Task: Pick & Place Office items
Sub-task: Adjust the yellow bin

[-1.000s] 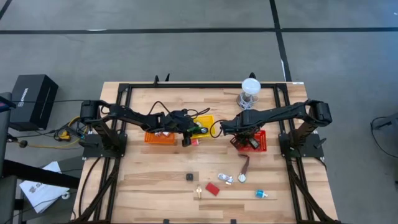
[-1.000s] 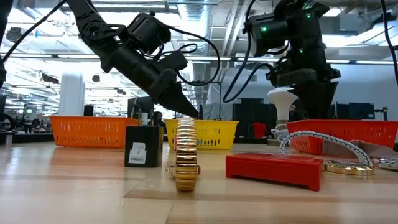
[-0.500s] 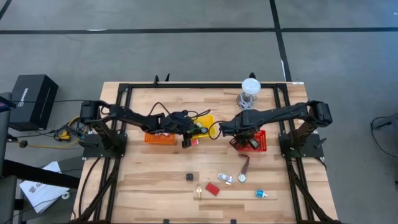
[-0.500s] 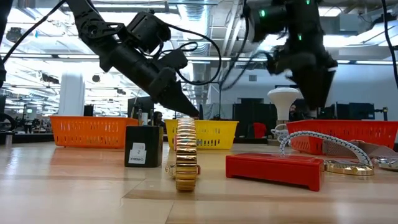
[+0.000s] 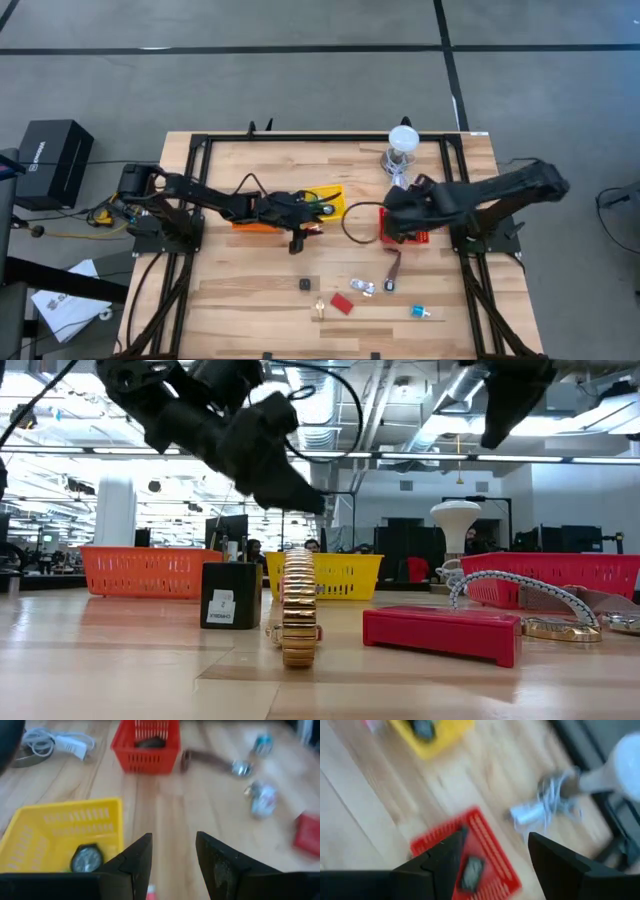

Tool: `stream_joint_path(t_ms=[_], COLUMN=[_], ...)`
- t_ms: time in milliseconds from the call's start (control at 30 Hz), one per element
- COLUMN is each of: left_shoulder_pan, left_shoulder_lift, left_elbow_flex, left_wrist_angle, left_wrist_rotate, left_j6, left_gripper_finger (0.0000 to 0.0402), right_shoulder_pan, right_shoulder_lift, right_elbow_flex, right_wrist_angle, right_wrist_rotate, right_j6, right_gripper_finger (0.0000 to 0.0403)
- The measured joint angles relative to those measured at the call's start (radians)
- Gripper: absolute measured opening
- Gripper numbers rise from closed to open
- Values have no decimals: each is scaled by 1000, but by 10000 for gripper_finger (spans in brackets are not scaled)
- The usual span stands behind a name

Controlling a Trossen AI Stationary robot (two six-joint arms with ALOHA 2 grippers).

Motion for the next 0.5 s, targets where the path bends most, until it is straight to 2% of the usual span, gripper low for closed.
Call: stream_joint_path(t_ms=[100, 233, 367, 500], left_shoulder_pan=[-26, -60, -85, -78], left_shoulder_lift=[-37, -52, -36, -36], left_elbow_flex=[0, -24, -72, -116], left_wrist_angle=[-1, 2, -2, -2], left_wrist_rotate=[0, 0, -76, -199], left_j6=[-82, -129, -146, -141], left_gripper_finger=[145, 145, 145, 145], right_shoulder_pan=[50, 80, 74, 56], right_shoulder_lift=[-139, -273, -304, -269], right_elbow_flex=[-146, -368, -519, -569], right_wrist_angle=[180, 551, 893, 1000], right_wrist_rotate=[119, 210, 212, 212], right_j6=[22, -68, -191, -251], right_gripper_finger=[213, 199, 190, 188])
